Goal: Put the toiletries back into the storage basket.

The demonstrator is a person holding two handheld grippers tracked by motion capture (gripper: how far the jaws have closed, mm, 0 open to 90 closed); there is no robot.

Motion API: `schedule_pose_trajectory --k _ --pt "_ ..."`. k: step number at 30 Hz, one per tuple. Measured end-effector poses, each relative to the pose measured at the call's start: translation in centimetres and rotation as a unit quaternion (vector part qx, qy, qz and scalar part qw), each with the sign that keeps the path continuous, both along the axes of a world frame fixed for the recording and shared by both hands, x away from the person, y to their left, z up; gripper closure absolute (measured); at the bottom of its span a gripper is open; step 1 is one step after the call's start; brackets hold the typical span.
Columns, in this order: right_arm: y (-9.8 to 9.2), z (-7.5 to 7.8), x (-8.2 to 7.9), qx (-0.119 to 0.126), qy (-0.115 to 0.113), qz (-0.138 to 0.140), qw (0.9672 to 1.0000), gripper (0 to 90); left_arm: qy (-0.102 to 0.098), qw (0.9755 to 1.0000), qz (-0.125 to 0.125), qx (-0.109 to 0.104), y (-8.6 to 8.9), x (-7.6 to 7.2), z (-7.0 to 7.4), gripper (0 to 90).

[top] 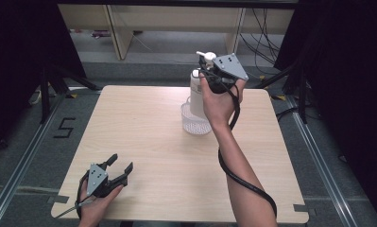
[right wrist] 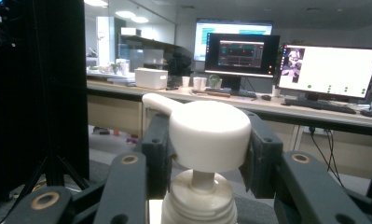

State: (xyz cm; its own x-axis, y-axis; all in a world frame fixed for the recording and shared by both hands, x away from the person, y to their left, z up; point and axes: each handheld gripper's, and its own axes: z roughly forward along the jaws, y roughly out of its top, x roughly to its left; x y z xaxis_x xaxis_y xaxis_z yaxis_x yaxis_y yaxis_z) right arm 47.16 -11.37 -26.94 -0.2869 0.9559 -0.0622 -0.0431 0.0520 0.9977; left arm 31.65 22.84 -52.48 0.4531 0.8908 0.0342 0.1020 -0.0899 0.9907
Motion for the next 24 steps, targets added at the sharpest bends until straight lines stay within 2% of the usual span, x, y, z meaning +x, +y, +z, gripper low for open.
schedule_pose_trajectory --k 1,6,8,16,17,21,24 --pt "0.1 -0.1 0.1 0.006 0.001 -0.001 1.0 59.9 0.0 1.0 0.0 0.0 0.0 0.0 0.0 31.6" --pt "0.2 -0.1 0.3 0.005 0.005 0.004 1.0 59.9 0.0 1.0 0.0 0.0 0.0 0.0 0.0 31.6" --pt "0.2 0.0 0.5 -0.004 0.0 0.002 1.0 59.9 0.0 1.0 0.0 0.0 0.0 0.0 0.0 31.6" --pt "0.8 -0.1 0.9 0.003 0.002 0.005 1.0 59.9 0.0 1.0 0.0 0.0 0.0 0.0 0.0 31.6" --pt "0.7 -0.1 1.0 -0.004 -0.001 0.006 1.0 59.9 0.0 1.0 0.0 0.0 0.0 0.0 0.0 31.6" --pt "0.9 -0.2 1.3 0.001 0.006 0.008 1.0 59.9 0.0 1.0 0.0 0.0 0.0 0.0 0.0 31.6" --pt "0.9 -0.4 1.6 -0.006 0.004 0.006 1.0 59.9 0.001 1.0 0.0 0.0 0.0 0.0 0.0 31.6"
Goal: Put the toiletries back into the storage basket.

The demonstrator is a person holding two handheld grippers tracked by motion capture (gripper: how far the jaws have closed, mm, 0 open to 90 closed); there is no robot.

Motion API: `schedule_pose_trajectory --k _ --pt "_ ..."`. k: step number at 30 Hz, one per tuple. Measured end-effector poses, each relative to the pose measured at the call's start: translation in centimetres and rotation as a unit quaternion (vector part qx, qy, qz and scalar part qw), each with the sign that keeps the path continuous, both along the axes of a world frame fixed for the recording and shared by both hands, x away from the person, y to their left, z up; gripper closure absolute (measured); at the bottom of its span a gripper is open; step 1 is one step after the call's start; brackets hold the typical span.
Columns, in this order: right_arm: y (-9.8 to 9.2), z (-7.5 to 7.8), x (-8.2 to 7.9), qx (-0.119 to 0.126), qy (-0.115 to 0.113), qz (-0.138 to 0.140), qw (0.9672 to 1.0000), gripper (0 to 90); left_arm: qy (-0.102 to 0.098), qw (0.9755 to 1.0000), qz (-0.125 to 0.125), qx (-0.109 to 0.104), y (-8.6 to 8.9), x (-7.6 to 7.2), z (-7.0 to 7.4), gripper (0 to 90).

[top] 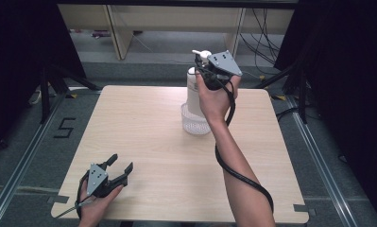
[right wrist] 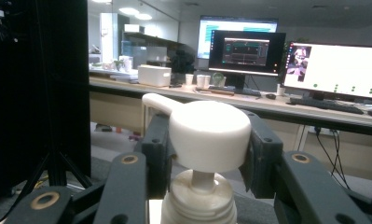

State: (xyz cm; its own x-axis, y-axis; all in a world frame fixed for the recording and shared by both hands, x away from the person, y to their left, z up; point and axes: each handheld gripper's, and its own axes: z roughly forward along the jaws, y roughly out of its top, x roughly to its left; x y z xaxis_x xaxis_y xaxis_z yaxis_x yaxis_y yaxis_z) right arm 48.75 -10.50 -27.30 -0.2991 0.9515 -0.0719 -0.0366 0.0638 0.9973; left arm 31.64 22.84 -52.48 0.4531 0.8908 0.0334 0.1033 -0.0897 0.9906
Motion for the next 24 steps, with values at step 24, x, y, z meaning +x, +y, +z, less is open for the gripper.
schedule_pose_trajectory --k 24 --pt "0.3 -1.2 1.4 0.003 0.013 0.002 0.9999 59.9 -0.008 0.9999 -0.001 -0.006 0.0 0.1 -0.1 31.6"
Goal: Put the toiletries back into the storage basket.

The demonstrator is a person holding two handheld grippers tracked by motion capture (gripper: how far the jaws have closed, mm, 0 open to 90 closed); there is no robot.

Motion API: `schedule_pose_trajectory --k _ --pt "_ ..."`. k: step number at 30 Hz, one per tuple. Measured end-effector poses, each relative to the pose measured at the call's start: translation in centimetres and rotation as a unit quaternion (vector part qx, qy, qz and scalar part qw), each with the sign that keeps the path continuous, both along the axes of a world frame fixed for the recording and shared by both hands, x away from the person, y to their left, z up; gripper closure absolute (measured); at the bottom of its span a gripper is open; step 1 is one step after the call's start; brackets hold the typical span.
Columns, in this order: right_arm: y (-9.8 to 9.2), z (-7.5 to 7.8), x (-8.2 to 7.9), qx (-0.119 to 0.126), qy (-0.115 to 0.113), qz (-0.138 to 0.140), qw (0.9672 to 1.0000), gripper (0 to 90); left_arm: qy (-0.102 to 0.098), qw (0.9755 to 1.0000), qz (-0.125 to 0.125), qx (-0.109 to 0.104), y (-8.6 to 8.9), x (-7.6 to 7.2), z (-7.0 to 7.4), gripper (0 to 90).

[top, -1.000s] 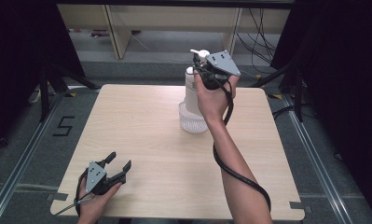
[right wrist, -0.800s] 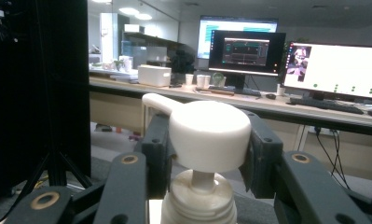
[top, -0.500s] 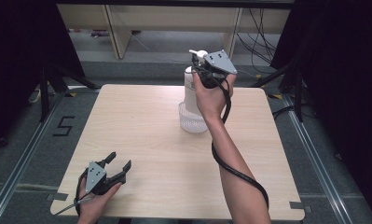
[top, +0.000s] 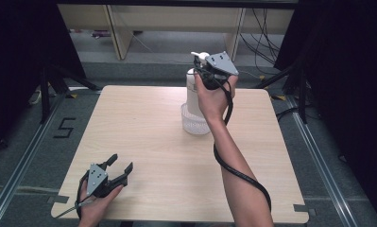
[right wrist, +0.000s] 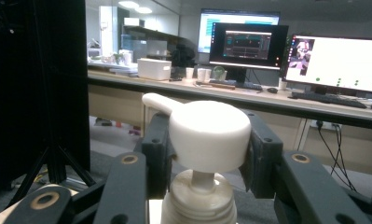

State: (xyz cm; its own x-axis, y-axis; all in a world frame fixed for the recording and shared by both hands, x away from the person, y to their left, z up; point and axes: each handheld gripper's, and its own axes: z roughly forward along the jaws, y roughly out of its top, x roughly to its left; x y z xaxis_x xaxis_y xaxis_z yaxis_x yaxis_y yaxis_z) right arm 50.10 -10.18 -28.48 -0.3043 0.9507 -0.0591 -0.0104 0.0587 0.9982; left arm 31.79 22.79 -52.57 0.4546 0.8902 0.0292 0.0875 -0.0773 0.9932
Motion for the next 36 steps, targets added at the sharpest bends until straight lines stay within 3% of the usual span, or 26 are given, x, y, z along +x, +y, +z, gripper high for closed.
schedule_pose_trajectory --k 7,8,11,13,24,25,36 --pt "0.0 -0.3 0.3 -0.007 0.002 -0.001 1.0 59.9 0.001 1.0 -0.002 0.001 0.0 0.0 0.0 31.6" --pt "0.0 -0.3 0.3 -0.008 0.001 -0.001 1.0 59.9 0.009 0.9999 0.0 0.006 0.1 -0.2 0.1 31.6" --pt "-0.1 -0.4 0.4 -0.005 0.004 -0.001 1.0 59.8 0.0 1.0 -0.004 0.001 0.0 0.0 0.0 31.6" --pt "-0.1 -0.6 0.5 -0.004 0.005 0.0 1.0 59.9 0.008 0.9999 0.0 0.006 0.1 -0.2 0.1 31.6" --pt "0.0 -1.1 0.8 -0.002 0.011 0.0 0.9999 59.8 0.007 1.0 0.0 0.006 0.1 -0.2 0.1 31.6" --pt "0.0 -1.2 0.9 -0.002 0.012 0.0 0.9999 59.9 0.0 1.0 -0.004 0.001 0.0 0.0 0.0 31.6" --pt "0.0 -2.2 1.2 -0.003 0.025 0.003 0.9997 59.9 0.008 0.9999 0.0 0.007 0.1 -0.2 0.1 31.6"
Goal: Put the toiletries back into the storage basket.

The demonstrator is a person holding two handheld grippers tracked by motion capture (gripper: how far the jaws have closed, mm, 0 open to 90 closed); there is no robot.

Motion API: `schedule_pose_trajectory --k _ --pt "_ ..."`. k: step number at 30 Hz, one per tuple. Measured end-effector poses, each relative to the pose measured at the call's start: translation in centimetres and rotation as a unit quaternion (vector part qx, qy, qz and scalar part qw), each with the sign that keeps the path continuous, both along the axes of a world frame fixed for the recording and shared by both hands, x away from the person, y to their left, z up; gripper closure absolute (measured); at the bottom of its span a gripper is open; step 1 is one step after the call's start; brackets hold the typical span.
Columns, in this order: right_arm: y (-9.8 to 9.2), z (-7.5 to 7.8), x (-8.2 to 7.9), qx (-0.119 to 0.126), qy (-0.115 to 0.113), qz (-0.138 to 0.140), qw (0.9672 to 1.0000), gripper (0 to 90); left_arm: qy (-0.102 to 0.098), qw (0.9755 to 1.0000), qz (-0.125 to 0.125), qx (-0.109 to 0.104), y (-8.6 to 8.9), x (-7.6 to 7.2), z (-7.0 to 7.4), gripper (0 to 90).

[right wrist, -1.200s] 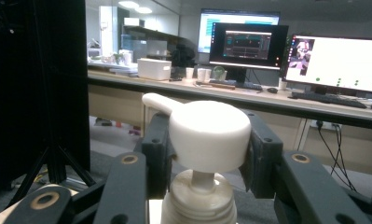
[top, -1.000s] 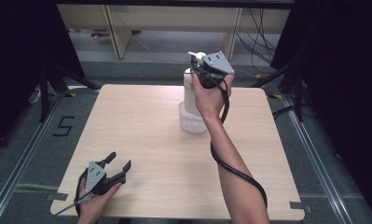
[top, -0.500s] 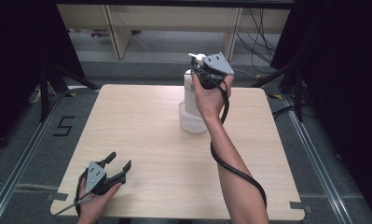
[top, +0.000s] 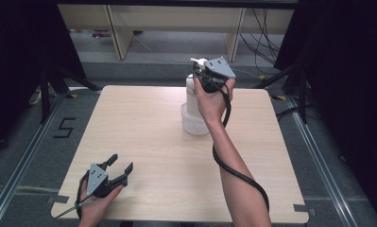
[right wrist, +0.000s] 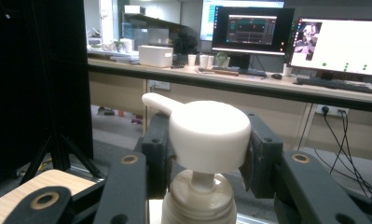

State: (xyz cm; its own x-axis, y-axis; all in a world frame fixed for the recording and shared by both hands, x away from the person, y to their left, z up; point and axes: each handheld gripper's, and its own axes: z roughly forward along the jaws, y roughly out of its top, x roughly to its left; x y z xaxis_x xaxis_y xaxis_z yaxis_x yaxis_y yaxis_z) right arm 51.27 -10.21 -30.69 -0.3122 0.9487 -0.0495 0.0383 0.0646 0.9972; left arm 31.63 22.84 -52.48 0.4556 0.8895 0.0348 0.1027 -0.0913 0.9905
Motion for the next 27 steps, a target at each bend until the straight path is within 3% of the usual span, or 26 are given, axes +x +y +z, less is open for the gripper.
schedule_pose_trajectory --k 27 --pt "-0.2 -3.3 0.4 -0.013 0.041 0.002 0.9991 59.9 0.0 1.0 -0.001 0.001 0.0 0.0 0.0 31.5"
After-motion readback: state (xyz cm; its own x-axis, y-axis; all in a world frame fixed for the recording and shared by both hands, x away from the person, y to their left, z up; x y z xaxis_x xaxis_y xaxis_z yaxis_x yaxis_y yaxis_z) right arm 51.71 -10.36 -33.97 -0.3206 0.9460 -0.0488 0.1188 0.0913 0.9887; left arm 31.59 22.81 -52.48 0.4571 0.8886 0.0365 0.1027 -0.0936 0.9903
